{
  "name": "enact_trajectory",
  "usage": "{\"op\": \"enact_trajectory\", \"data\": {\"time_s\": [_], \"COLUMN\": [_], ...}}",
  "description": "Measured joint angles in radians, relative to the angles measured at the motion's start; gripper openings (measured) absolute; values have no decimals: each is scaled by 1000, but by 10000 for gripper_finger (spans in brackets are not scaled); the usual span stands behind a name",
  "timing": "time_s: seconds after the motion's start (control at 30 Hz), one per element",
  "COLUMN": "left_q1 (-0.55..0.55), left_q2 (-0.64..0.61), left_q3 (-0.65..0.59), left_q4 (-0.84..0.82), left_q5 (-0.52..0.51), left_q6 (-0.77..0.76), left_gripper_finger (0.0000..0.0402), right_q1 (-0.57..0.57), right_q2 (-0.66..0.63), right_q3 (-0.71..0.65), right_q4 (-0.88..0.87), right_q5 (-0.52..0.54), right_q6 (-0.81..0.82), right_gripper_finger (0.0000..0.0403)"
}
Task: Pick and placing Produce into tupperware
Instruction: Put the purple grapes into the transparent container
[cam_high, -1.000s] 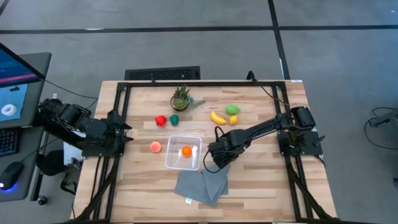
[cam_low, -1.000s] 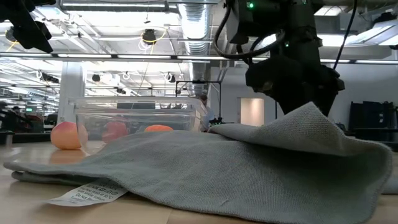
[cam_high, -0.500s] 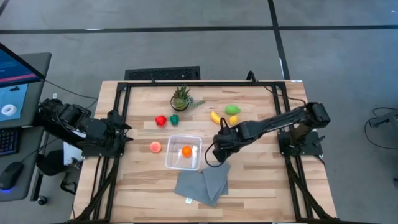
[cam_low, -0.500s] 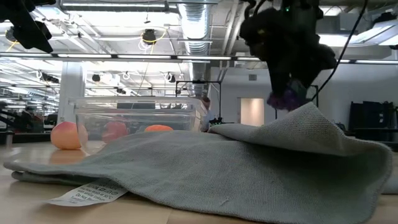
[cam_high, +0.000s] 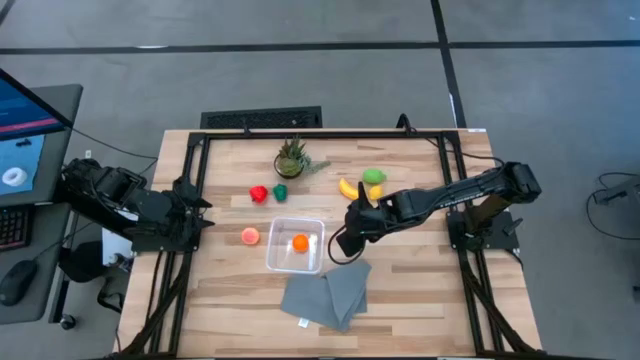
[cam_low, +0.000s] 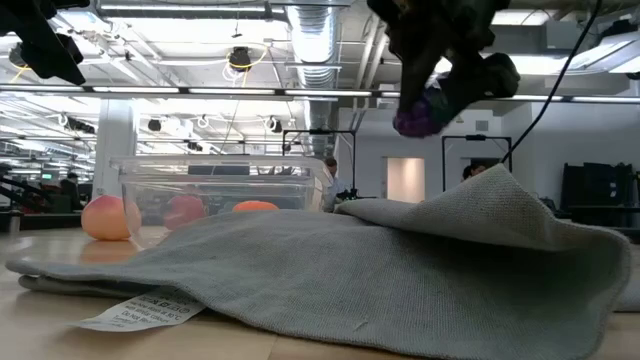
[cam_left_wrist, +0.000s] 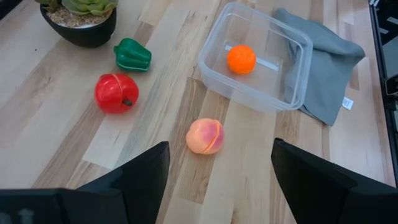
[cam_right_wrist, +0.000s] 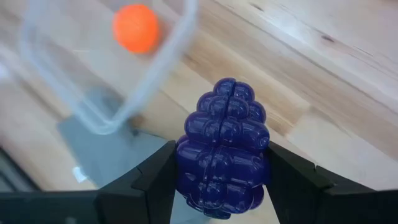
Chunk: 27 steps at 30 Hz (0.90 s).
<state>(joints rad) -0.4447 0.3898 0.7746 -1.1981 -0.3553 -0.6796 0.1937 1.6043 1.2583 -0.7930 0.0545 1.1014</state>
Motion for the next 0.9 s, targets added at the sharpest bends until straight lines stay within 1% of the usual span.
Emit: {"op": "enact_trajectory", "data": {"time_s": [0.07, 0.13, 0.2, 0.47, 0.9], "left_q1": [0, 0, 0, 0, 0], "left_q2": [0, 0, 0, 0, 0], "left_q3": [0, 0, 0, 0, 0], "left_q4": [0, 0, 0, 0, 6], "left_q5": [-1, -3, -6, -11, -20], "left_q6": [1, 2, 2, 5, 4], "left_gripper_finger": [270, 270, 270, 270, 270], "right_q1": [0, 0, 0, -1, 1], "right_q2": [0, -4, -5, -14, -14], "right_q3": [2, -1, 1, 1, 1], "right_q4": [53, 63, 115, 222, 318], "right_q5": [0, 0, 0, -1, 0], "right_q6": [-3, -13, -24, -57, -101], "right_gripper_finger": [230, 230, 230, 230, 230]}}
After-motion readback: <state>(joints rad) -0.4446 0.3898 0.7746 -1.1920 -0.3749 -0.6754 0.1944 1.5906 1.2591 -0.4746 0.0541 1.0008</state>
